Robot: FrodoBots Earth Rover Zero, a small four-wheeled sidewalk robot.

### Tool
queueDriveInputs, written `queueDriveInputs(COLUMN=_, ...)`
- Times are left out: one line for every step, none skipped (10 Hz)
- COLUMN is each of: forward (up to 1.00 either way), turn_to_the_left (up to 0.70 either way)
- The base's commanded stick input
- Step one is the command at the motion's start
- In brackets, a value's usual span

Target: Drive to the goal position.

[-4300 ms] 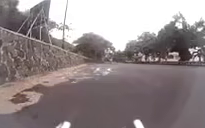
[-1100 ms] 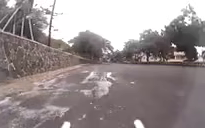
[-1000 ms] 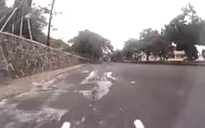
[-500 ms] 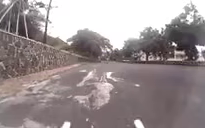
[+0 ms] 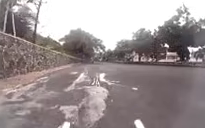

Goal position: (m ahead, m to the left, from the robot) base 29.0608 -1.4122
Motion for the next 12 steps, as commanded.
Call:
queueDriveInputs(forward=0.7, turn_to_the_left=0.0)
queueDriveInputs(forward=0.7, turn_to_the_left=0.0)
queueDriveInputs(forward=0.7, turn_to_the_left=0.0)
queueDriveInputs(forward=0.7, turn_to_the_left=0.0)
queueDriveInputs(forward=0.7, turn_to_the_left=0.0)
queueDriveInputs(forward=0.7, turn_to_the_left=0.0)
queueDriveInputs(forward=0.7, turn_to_the_left=0.0)
queueDriveInputs(forward=0.7, turn_to_the_left=0.0)
queueDriveInputs(forward=0.7, turn_to_the_left=0.0)
queueDriveInputs(forward=0.7, turn_to_the_left=0.0)
queueDriveInputs(forward=0.7, turn_to_the_left=0.0)
queueDriveInputs(forward=0.7, turn_to_the_left=0.0)
